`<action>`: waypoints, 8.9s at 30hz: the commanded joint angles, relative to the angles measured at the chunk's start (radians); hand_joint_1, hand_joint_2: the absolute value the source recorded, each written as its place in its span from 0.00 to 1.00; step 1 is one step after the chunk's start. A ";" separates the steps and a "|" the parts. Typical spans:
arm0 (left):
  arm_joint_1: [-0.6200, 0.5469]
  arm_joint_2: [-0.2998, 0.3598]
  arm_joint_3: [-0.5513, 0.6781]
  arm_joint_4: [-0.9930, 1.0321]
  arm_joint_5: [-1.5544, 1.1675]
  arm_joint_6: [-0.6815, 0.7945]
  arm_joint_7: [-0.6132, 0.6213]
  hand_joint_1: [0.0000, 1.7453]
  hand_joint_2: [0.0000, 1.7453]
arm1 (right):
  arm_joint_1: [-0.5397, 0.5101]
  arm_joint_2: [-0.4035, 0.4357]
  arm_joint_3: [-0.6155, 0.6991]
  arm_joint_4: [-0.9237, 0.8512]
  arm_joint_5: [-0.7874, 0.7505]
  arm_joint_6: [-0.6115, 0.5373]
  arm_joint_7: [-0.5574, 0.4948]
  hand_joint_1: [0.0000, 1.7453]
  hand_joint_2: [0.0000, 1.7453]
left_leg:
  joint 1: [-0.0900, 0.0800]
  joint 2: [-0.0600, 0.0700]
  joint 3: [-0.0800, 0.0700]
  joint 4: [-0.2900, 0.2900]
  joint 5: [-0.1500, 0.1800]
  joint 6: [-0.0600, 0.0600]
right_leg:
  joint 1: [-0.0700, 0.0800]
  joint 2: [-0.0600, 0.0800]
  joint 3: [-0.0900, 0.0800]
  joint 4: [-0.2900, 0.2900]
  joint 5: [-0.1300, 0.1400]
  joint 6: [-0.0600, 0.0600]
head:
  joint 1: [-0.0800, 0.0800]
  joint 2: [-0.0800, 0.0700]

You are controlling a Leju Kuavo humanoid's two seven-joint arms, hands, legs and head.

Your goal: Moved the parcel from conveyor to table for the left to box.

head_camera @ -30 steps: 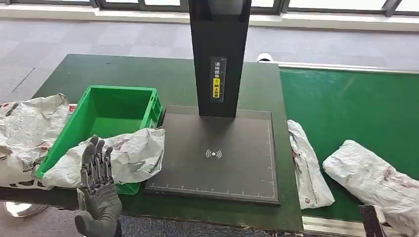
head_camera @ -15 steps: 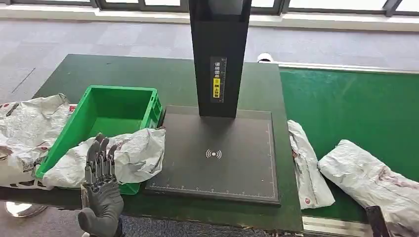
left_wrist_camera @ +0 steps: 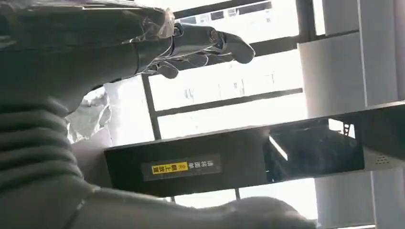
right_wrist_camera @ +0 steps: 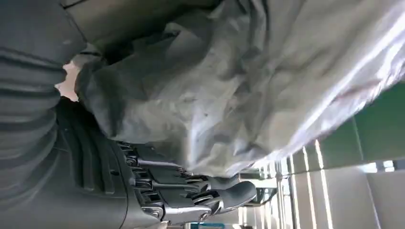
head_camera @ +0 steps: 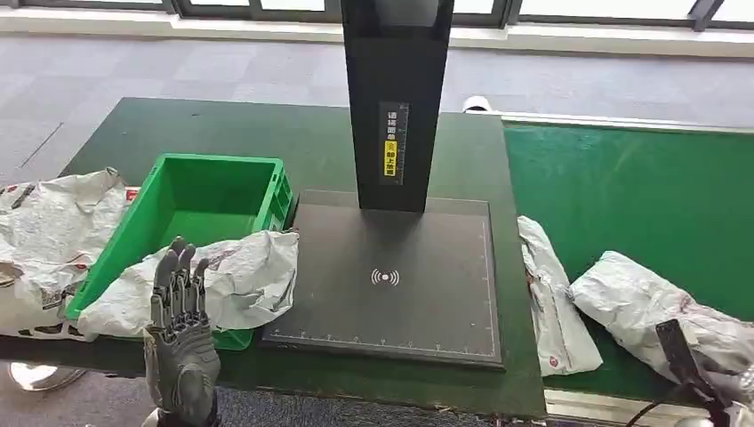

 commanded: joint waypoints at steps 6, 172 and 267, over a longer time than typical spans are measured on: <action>-0.025 -0.043 0.093 0.079 0.000 -0.066 0.002 0.00 1.00 | 0.013 0.016 0.064 0.162 -0.103 0.110 -0.098 1.00 1.00 | 0.002 0.000 0.001 -0.004 0.002 -0.001 | 0.002 0.000 0.002 -0.005 0.003 -0.001 | 0.000 0.000; -0.681 -0.268 -0.378 1.287 -1.055 0.300 0.547 0.00 1.00 | 0.288 0.311 1.076 -1.051 -0.846 0.171 -0.474 0.00 1.00 | 0.003 -0.001 -0.004 -0.001 0.008 -0.003 | 0.004 -0.001 -0.003 -0.003 0.008 -0.001 | 0.000 0.000; -0.599 -0.268 0.399 1.148 -1.055 0.396 0.434 1.00 1.00 | 0.114 0.362 1.101 -0.870 -0.886 0.294 -0.474 0.00 1.00 | 0.004 0.002 -0.006 -0.002 0.013 -0.006 | 0.005 0.002 -0.006 -0.002 0.012 -0.004 | 0.000 0.000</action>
